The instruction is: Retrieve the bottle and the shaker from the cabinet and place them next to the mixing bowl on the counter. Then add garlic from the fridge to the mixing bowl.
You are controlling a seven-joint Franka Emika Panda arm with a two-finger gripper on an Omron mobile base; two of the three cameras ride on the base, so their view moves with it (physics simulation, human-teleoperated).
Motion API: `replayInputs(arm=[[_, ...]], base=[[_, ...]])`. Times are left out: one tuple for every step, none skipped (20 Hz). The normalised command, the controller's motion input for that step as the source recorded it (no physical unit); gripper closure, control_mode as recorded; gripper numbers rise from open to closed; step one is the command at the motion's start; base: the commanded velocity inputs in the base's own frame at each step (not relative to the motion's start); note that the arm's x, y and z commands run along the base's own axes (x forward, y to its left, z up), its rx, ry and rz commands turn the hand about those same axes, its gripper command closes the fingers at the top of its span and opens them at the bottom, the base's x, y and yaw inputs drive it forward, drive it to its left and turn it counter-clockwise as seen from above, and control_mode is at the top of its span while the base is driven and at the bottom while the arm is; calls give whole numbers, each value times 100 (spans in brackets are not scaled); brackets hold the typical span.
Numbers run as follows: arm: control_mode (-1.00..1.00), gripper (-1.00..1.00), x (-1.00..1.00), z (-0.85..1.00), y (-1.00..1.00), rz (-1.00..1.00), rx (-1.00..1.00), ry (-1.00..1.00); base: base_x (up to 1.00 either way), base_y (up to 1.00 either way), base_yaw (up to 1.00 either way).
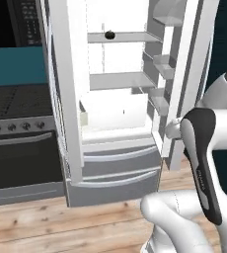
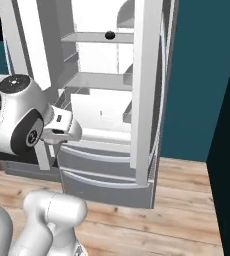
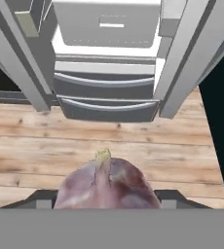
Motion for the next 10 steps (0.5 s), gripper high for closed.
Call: replayInputs(arm=[[100, 100, 0, 0, 0, 0, 0, 0], [100, 100, 0, 0, 0, 0, 0, 0], [100, 100, 0, 0, 0, 0, 0, 0], [100, 100, 0, 0, 0, 0, 0, 0], [100, 100, 0, 0, 0, 0, 0, 0], [100, 100, 0, 0, 0, 0, 0, 0], [100, 100, 0, 0, 0, 0, 0, 0], [100, 100, 0, 0, 0, 0, 0, 0], [100, 100, 0, 0, 0, 0, 0, 0], [100, 100, 0, 0, 0, 0, 0, 0]], base=[[-100, -41, 0], [-100, -36, 0], [-100, -19, 0], [-100, 0, 8], [-100, 1, 21], [-100, 34, 37], [-100, 67, 59], [-100, 77, 69], [-76, 84, 78], [-67, 76, 82]])
